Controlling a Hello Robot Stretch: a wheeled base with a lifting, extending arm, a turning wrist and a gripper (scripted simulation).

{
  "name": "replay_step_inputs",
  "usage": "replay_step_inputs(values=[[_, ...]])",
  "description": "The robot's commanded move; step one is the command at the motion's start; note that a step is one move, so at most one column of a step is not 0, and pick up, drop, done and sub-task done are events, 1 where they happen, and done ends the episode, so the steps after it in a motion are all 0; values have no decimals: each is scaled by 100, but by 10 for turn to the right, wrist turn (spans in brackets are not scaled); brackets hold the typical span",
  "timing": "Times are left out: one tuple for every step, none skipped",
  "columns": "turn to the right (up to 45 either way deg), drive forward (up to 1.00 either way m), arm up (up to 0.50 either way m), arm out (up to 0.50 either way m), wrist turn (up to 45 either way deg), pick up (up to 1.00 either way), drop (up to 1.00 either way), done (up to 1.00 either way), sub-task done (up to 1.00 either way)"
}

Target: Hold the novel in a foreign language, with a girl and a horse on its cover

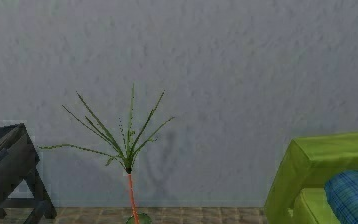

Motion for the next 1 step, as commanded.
replay_step_inputs(values=[[0, 0, 0, 0, 0, 0, 0, 100, 0]])
